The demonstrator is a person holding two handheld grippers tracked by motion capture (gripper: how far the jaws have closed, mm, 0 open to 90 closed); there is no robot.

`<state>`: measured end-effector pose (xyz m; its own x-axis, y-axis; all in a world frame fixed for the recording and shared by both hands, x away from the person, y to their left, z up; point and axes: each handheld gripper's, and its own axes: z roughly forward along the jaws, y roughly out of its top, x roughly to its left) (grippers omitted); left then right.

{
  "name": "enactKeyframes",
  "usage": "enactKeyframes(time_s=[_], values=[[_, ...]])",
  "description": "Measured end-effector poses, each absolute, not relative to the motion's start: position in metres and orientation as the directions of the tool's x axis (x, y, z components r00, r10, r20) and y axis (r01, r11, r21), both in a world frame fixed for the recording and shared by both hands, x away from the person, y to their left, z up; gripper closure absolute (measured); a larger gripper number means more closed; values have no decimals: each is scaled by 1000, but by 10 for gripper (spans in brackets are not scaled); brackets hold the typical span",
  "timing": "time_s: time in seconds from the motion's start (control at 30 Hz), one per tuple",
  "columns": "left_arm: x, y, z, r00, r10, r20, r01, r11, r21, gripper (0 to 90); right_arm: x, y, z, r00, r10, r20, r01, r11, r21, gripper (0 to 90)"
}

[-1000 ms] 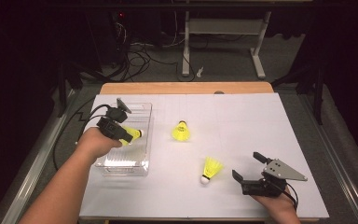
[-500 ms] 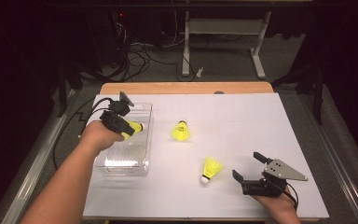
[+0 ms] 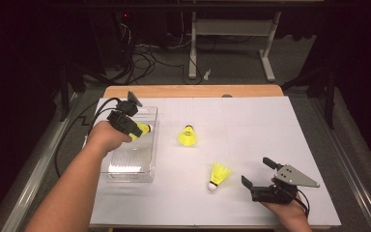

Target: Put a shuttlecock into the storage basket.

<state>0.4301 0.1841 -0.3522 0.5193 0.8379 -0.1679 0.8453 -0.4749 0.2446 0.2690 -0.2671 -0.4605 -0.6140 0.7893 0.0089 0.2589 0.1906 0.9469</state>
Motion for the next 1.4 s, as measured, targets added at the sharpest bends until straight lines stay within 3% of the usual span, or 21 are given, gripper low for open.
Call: enactKeyframes(time_s=[1.4], values=[[443, 173, -393, 503, 850, -157, 855, -461, 238, 889, 268, -268, -460, -612, 791, 8, 258, 190, 947, 15]])
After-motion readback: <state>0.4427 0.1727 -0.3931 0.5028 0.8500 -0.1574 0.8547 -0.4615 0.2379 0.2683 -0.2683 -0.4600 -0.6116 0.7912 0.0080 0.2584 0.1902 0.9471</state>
